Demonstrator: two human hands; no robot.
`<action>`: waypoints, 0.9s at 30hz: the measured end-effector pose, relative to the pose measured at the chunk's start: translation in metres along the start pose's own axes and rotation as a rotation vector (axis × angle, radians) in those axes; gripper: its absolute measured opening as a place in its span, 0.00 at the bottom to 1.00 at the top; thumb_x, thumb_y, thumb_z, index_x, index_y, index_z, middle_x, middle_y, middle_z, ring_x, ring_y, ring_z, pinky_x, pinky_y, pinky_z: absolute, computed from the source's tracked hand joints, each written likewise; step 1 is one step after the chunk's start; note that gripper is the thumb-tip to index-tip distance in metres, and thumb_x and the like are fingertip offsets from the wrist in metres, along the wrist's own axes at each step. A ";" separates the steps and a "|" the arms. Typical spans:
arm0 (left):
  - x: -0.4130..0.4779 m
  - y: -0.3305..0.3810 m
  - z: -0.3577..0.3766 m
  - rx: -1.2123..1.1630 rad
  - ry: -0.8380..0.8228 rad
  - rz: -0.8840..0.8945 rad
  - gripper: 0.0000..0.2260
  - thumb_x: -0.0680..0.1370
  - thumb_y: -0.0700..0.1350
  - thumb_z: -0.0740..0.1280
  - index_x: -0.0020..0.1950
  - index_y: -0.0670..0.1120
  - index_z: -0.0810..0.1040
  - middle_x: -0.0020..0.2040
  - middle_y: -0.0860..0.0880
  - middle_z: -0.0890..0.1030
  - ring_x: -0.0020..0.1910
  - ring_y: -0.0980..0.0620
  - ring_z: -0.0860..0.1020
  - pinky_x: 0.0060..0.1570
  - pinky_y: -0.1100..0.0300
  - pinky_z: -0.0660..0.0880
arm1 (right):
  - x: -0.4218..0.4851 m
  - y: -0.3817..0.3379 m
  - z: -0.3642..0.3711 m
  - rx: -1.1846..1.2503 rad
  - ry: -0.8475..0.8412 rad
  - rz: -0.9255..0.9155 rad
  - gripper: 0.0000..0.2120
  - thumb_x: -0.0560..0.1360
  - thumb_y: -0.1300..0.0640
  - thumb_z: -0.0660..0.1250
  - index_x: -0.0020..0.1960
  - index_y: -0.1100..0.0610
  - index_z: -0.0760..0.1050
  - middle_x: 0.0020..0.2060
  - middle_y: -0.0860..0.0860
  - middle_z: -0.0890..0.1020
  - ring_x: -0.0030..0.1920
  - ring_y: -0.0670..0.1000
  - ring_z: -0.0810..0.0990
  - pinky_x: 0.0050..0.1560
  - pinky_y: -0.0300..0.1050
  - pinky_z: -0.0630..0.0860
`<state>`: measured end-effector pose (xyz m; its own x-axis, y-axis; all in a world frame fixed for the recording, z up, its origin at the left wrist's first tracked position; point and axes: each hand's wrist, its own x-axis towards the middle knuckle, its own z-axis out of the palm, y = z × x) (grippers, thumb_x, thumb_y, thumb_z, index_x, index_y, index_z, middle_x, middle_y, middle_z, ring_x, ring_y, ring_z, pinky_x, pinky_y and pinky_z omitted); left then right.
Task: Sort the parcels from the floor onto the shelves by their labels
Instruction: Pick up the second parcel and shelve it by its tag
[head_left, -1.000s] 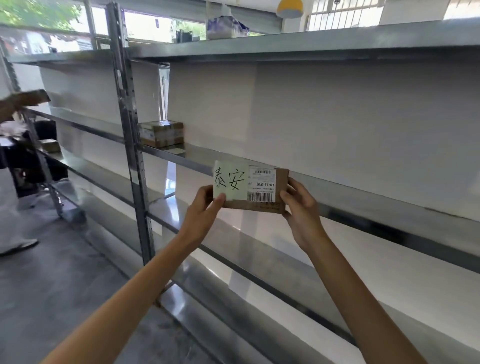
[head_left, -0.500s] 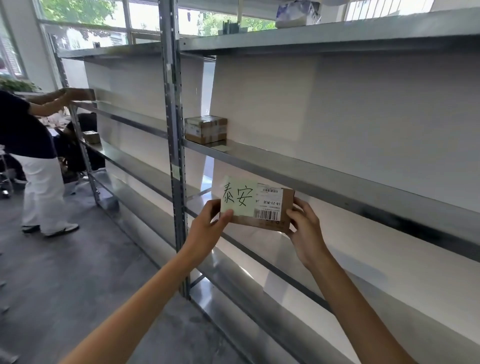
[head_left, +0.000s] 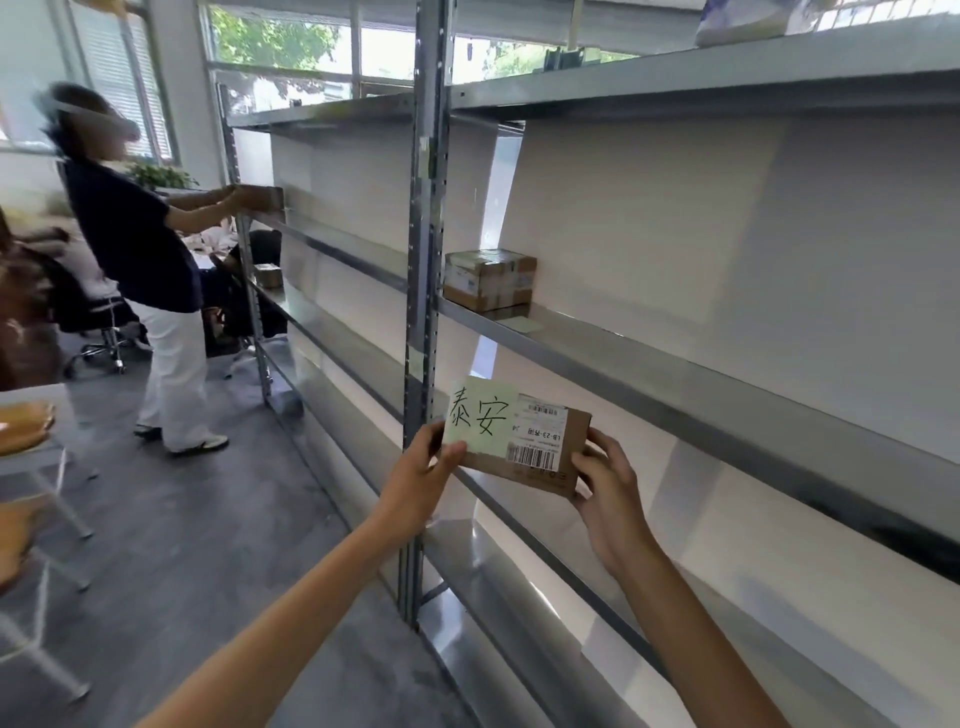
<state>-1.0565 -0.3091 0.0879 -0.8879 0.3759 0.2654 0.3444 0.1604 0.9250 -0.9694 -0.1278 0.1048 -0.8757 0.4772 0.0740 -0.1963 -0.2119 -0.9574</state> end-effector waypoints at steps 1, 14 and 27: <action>0.010 -0.003 -0.003 0.013 -0.007 -0.005 0.13 0.79 0.50 0.60 0.63 0.50 0.68 0.58 0.53 0.78 0.60 0.52 0.75 0.64 0.49 0.72 | 0.011 0.004 0.003 -0.001 -0.001 0.008 0.16 0.79 0.67 0.56 0.64 0.56 0.67 0.53 0.55 0.79 0.53 0.50 0.78 0.44 0.42 0.77; 0.107 -0.050 -0.032 0.128 -0.031 -0.047 0.15 0.78 0.49 0.64 0.63 0.47 0.70 0.58 0.54 0.77 0.57 0.56 0.75 0.50 0.69 0.71 | 0.114 0.040 0.043 0.023 -0.003 0.090 0.15 0.78 0.66 0.58 0.63 0.56 0.66 0.54 0.57 0.79 0.51 0.52 0.80 0.46 0.44 0.79; 0.211 -0.110 -0.086 0.131 -0.150 0.001 0.13 0.78 0.49 0.63 0.62 0.50 0.75 0.57 0.55 0.80 0.53 0.53 0.79 0.48 0.67 0.74 | 0.188 0.081 0.109 -0.021 0.116 0.092 0.14 0.79 0.64 0.58 0.63 0.53 0.67 0.54 0.55 0.79 0.51 0.51 0.79 0.44 0.42 0.79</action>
<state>-1.3084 -0.3255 0.0652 -0.8357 0.5060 0.2135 0.3902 0.2735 0.8791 -1.1982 -0.1481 0.0716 -0.8326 0.5519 -0.0464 -0.1070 -0.2424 -0.9643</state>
